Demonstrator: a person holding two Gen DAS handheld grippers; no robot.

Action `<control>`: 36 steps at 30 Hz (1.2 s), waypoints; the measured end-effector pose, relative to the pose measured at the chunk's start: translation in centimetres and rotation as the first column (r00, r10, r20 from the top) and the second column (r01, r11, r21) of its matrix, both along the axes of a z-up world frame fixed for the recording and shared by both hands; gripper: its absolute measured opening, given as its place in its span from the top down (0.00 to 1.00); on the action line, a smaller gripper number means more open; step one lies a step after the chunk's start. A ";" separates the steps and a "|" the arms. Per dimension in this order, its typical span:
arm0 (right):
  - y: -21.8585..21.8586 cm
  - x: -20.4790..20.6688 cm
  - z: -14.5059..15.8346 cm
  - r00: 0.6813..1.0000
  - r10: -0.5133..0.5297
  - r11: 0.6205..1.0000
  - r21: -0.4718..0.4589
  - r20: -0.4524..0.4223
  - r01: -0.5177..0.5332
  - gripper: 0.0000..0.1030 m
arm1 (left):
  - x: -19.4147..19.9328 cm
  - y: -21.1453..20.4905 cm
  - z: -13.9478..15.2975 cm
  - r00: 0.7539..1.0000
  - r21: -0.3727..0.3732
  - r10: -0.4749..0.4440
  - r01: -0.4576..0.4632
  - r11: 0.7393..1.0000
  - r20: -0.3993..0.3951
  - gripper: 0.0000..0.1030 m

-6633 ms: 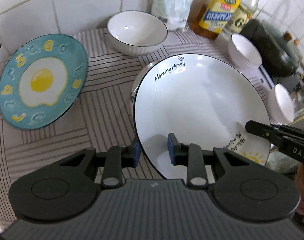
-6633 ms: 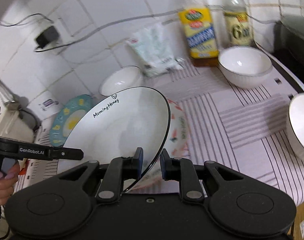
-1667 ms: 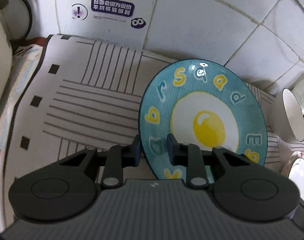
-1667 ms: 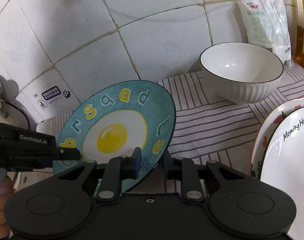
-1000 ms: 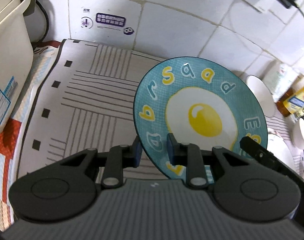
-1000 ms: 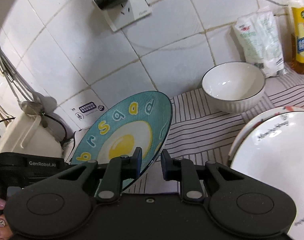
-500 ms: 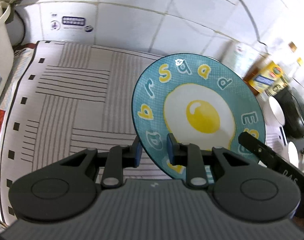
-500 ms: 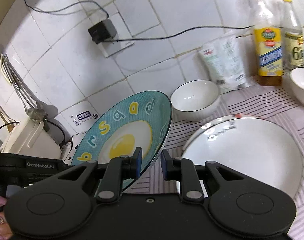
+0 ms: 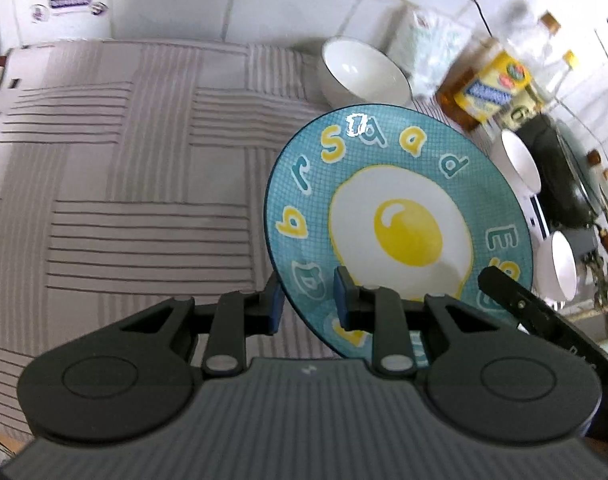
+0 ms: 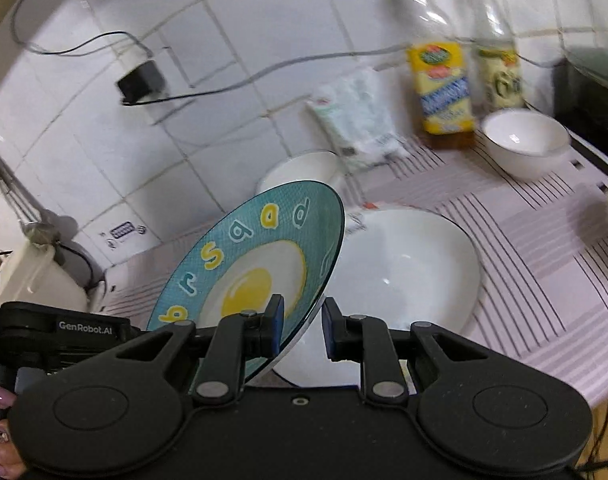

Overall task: Organize plates and bowls
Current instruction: 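Carry the blue egg plate toward the stacked white plate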

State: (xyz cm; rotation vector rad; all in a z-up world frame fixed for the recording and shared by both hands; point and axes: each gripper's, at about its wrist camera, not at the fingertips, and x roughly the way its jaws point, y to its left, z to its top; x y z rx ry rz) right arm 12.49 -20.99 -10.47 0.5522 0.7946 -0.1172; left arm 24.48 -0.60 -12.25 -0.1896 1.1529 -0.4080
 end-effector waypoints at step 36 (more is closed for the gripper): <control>-3.3 3.2 -2.4 0.945 -0.031 0.977 -0.208 -0.326 -0.040 0.73 | 0.8 -7.9 -2.7 0.996 0.112 0.007 0.002 0.994 -0.085 0.77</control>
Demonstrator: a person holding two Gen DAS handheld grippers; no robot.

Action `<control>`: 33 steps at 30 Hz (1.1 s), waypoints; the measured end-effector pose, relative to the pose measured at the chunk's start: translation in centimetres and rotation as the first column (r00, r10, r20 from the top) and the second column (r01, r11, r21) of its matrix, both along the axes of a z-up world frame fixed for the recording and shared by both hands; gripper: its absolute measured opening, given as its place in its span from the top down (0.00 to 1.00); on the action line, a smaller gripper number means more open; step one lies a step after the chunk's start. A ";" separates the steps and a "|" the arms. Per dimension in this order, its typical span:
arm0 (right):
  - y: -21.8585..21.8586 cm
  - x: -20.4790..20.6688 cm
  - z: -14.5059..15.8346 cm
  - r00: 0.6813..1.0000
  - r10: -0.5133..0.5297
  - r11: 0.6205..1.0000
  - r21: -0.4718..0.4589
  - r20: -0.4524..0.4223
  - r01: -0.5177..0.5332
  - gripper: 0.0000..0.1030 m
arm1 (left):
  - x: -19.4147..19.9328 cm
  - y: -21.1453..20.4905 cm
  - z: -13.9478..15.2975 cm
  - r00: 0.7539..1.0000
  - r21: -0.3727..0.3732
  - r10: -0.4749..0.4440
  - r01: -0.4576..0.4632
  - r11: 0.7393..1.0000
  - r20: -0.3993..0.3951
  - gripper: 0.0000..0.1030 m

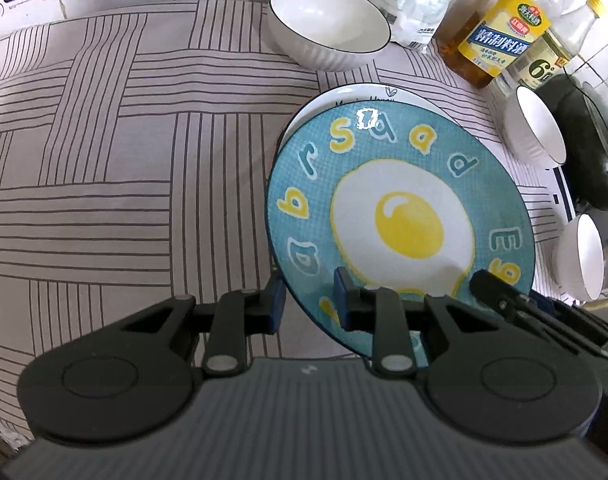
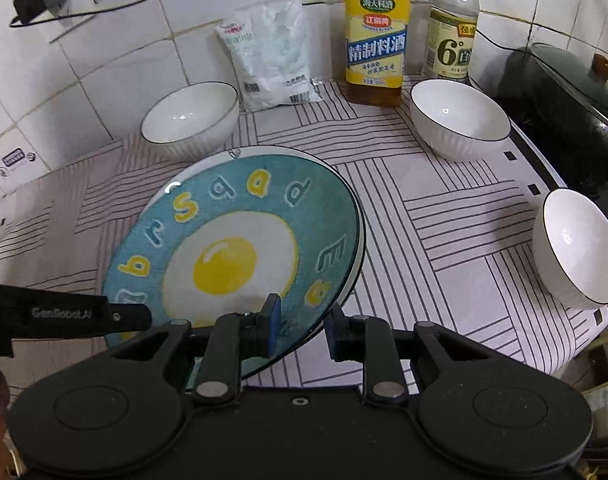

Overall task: Organize plates and bowls
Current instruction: 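Carry the blue egg plate toward the stacked white plate, then lower the blue egg plate onto the white plate and open both tools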

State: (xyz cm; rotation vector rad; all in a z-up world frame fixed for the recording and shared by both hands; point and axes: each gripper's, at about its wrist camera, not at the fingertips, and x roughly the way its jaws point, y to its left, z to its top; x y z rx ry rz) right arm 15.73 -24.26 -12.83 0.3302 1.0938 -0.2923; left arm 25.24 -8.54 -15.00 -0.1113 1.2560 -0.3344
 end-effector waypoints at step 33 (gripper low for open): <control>-0.6 -2.9 1.9 0.981 0.053 0.998 0.008 0.188 -0.055 0.66 | -0.9 -0.4 2.2 0.999 -0.004 -0.045 0.045 0.999 -0.026 0.80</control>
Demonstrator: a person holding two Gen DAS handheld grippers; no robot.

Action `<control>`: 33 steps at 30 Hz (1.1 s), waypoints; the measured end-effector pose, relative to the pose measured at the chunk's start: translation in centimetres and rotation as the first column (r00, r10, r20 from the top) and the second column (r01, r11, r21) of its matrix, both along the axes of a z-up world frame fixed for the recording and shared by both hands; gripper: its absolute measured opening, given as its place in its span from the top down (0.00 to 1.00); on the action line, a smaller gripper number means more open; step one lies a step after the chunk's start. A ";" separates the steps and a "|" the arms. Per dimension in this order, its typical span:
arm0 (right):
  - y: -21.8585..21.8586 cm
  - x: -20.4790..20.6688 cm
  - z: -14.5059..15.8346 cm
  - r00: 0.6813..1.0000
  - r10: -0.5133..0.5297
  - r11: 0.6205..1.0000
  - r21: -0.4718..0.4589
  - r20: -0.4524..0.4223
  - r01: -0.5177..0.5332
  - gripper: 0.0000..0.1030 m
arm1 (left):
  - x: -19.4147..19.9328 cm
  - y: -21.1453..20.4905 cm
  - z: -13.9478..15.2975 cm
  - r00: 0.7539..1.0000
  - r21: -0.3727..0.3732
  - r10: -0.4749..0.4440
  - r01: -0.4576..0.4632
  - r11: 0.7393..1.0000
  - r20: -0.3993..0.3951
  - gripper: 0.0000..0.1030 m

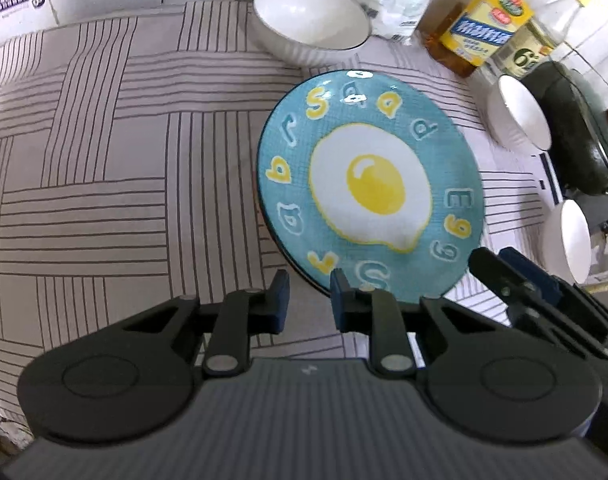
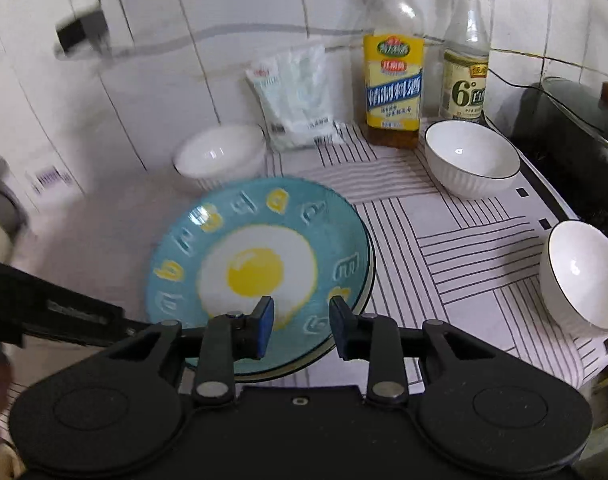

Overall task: Organize plates and bowls
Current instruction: 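Lower the blue egg plate onto the white plate and open both tools, then move both tools to the white bowl beside the stove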

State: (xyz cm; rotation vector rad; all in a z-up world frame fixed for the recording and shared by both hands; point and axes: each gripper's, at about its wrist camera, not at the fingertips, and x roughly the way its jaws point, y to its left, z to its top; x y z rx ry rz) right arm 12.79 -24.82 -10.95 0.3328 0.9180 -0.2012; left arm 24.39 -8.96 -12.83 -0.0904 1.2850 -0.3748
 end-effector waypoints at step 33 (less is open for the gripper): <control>-8.1 -14.3 3.6 0.953 0.087 0.951 -0.310 0.291 0.008 0.07 | -9.3 -12.7 7.5 0.941 0.027 -0.269 0.269 0.963 0.208 0.27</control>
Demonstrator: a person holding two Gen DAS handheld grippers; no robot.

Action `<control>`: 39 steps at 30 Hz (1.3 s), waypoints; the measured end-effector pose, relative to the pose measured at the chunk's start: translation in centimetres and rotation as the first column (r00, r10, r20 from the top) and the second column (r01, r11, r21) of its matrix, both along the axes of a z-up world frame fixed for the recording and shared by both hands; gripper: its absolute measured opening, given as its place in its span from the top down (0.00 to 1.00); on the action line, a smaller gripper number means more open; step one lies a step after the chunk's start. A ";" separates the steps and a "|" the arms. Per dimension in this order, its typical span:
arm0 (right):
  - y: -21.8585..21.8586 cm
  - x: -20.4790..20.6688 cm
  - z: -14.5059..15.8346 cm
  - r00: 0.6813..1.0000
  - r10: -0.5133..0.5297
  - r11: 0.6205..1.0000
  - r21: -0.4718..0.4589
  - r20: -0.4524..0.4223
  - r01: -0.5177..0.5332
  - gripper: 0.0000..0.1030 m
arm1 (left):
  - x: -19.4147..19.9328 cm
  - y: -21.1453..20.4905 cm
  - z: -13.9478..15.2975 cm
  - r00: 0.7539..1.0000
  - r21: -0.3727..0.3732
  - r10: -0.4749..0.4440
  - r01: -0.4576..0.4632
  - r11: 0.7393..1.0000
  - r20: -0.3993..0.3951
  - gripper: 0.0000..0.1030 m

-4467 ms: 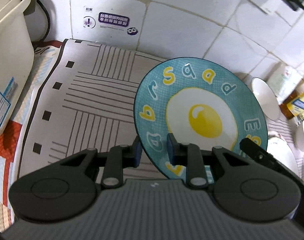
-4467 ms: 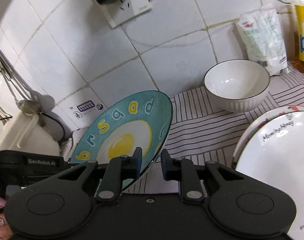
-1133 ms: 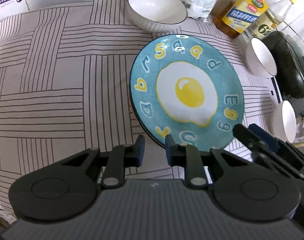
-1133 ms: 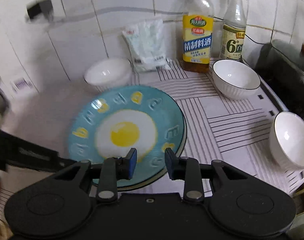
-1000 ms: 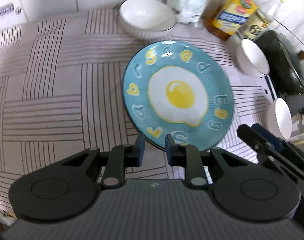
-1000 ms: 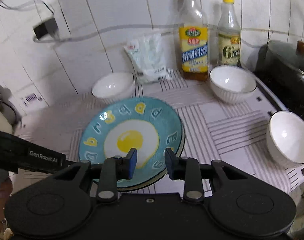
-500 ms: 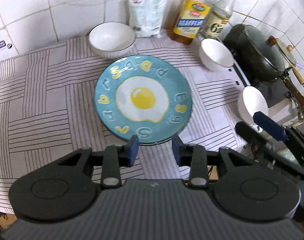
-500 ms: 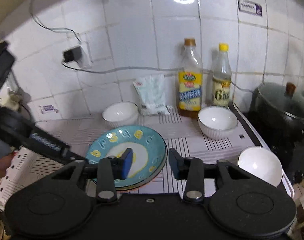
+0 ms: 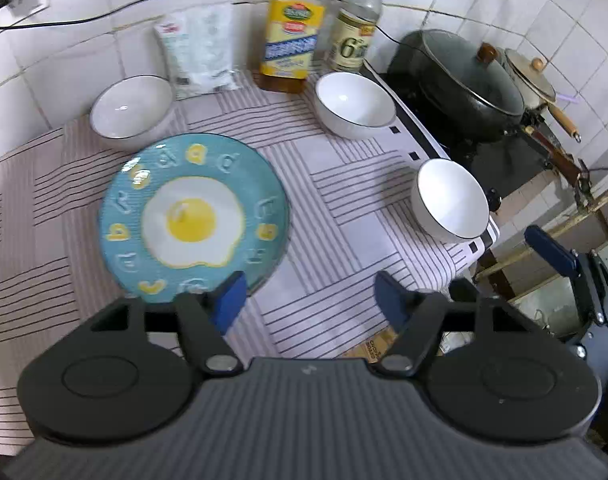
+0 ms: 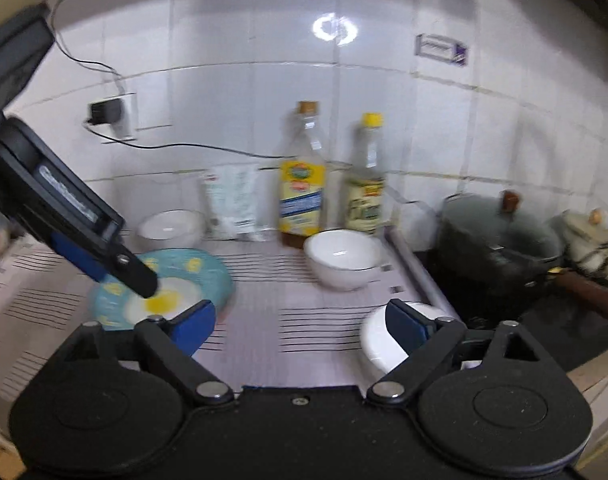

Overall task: Organize plates and bowls
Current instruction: 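Move both tools to the white bowl beside the stove, then close both tools on the white bowl rim and lift it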

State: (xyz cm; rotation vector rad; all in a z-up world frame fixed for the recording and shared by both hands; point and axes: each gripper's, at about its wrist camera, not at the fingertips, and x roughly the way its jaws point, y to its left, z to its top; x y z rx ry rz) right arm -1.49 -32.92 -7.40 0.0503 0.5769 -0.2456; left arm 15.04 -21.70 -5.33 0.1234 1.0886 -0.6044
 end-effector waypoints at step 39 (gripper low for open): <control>-12.4 1.9 -16.3 0.994 -0.106 0.985 0.141 0.031 0.101 0.05 | 4.5 -19.1 -12.2 0.994 -0.003 -0.079 0.079 0.997 -0.072 0.62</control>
